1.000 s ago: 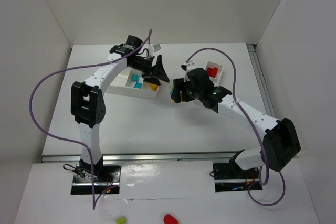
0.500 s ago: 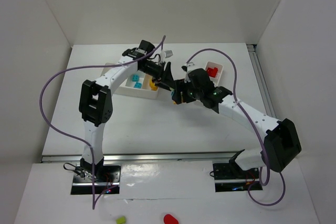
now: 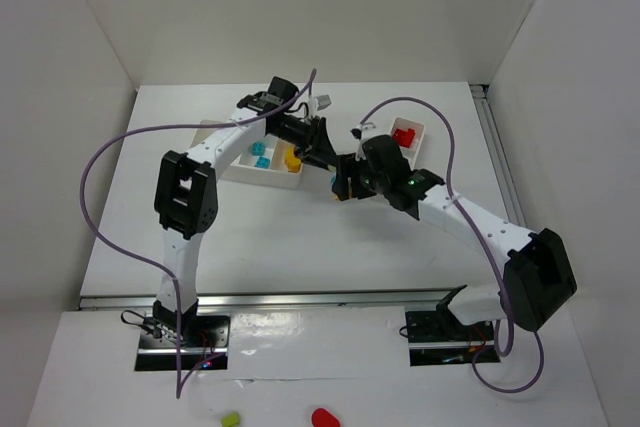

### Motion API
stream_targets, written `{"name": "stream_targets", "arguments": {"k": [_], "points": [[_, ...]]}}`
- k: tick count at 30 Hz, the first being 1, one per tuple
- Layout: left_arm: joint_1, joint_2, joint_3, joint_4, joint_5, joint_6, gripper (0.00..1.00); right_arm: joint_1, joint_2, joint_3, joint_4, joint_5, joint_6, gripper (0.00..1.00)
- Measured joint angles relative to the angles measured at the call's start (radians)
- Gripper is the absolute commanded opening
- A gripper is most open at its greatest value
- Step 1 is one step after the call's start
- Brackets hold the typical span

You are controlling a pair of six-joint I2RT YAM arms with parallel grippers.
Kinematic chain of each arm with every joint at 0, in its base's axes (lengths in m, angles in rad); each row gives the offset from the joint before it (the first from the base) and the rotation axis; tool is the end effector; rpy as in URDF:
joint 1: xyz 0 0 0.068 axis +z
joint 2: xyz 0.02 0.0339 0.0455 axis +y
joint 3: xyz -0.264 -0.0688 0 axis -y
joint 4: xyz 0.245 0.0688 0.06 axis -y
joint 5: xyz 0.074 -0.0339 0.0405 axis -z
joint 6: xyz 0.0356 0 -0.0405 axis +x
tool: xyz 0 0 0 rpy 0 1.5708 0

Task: Sort the legos into containers by color

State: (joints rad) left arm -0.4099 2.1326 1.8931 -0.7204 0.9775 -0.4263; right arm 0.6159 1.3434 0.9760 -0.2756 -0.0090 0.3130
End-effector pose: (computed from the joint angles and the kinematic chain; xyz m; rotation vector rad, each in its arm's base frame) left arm 0.4163 -0.2131 0.2602 0.4063 2.5510 -1.5642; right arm 0.2434 0.1726 0.2730 -0.3466 2.2376 0.5165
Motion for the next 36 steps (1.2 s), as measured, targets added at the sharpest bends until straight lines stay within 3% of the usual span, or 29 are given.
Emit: {"name": "stream_targets", "arguments": {"k": [12, 24, 29, 30, 31, 33, 36], "points": [[0.042, 0.055, 0.088, 0.130, -0.050, -0.129, 0.00, -0.002, -0.021, -0.021, -0.093, 0.084, 0.005, 0.38], [-0.140, 0.301, 0.319, 0.140, -0.139, -0.150, 0.00, -0.051, -0.310, 0.042, -0.286, 0.555, 0.162, 0.38], [-0.192, 0.345, 0.399, 0.120, -0.223, -0.154, 0.00, -0.054, -0.341, 0.060, -0.330, 0.655, 0.213, 0.38], [-0.194, 0.354, 0.420, 0.120, -0.231, -0.156, 0.02, -0.054, -0.341, 0.062, -0.340, 0.664, 0.217, 0.38], [-0.195, 0.362, 0.436, 0.122, -0.240, -0.157, 0.18, -0.054, -0.341, 0.063, -0.347, 0.671, 0.219, 0.38], [-0.195, 0.376, 0.458, 0.123, -0.253, -0.159, 0.27, -0.054, -0.341, 0.064, -0.358, 0.681, 0.221, 0.38], [-0.197, 0.392, 0.464, 0.122, -0.267, -0.159, 0.56, -0.054, -0.341, 0.067, -0.369, 0.690, 0.221, 0.38]]}}
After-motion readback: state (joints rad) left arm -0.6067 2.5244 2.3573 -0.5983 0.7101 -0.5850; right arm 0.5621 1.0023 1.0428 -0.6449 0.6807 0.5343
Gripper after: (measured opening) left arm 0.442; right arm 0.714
